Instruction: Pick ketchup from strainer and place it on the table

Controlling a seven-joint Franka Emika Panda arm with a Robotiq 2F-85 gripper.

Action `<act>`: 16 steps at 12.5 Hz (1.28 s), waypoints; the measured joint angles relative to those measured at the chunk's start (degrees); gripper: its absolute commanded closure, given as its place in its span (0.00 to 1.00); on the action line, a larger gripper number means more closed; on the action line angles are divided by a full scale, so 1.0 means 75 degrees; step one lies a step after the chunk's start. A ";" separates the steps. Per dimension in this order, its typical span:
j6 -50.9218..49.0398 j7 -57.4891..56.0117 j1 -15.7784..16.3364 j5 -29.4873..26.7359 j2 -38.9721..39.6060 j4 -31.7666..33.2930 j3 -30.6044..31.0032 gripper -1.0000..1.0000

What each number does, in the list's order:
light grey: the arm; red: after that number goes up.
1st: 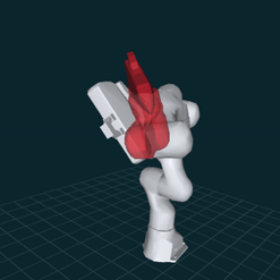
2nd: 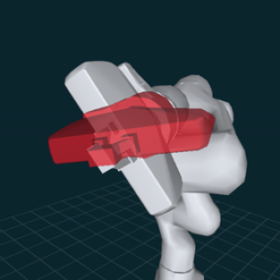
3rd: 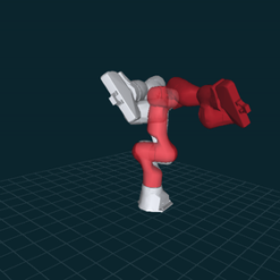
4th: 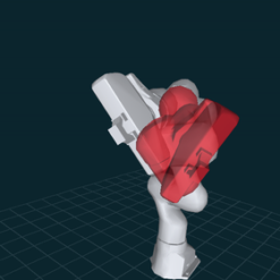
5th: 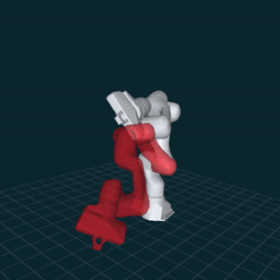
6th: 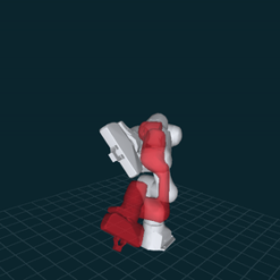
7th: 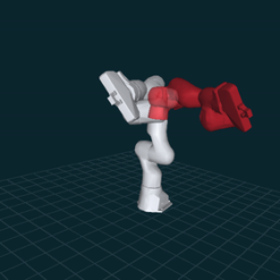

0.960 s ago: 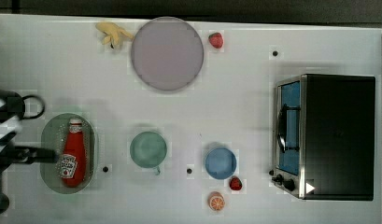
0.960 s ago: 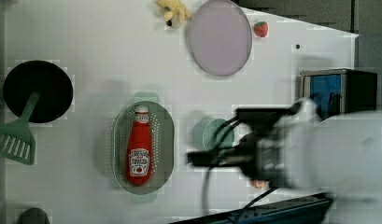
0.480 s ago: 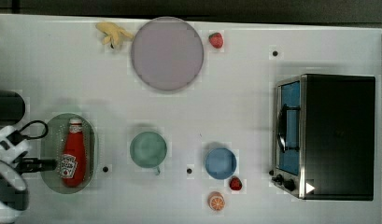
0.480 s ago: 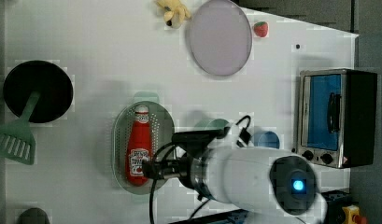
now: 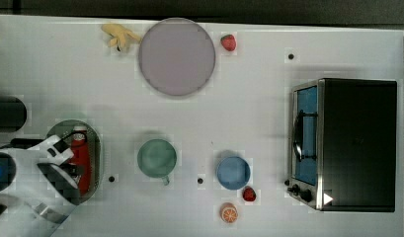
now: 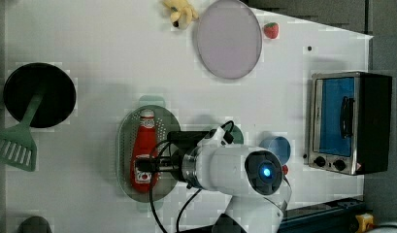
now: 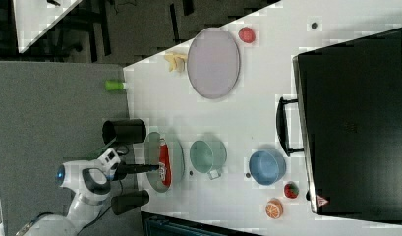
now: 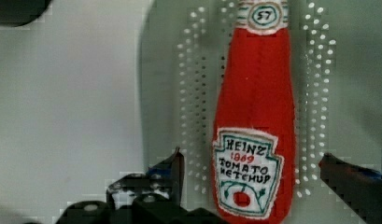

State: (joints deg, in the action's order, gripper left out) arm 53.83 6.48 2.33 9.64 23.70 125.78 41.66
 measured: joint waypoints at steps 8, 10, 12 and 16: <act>0.1089 0.0403 0.0064 0.0416 0.1317 0.0015 -0.0336 0.00; 0.1112 0.0435 0.0163 0.0418 0.1399 0.0060 -0.0567 0.04; 0.1238 0.0444 0.0200 0.0524 0.1503 0.0090 -0.0657 0.28; 0.1164 0.0464 0.0199 0.0583 0.1425 0.0090 -0.0615 0.39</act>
State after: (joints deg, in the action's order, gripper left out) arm 62.56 9.97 3.82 14.01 34.38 126.45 37.04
